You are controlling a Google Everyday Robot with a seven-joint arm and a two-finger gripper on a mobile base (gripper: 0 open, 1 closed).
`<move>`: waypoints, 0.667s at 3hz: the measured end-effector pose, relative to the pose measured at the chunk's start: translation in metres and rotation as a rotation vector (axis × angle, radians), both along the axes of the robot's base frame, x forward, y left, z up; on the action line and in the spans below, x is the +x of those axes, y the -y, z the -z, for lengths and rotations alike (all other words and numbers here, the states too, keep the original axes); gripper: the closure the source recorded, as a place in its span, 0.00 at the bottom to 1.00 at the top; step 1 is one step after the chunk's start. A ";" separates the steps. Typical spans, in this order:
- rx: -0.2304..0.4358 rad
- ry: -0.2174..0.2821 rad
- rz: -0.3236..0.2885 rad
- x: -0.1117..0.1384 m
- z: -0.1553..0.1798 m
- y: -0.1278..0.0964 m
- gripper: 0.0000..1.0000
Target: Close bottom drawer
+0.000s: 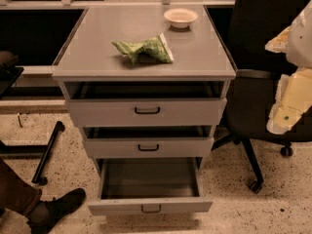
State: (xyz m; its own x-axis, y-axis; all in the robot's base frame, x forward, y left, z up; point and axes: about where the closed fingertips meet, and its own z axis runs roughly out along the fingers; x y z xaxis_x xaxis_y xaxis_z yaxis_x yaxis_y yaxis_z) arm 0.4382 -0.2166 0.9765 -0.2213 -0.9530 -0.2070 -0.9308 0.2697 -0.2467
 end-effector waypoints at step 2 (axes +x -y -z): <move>-0.015 -0.081 -0.012 -0.015 0.040 0.005 0.00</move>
Offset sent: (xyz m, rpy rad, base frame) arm -0.0475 -0.0182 -0.1257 -0.0458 0.2804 0.0375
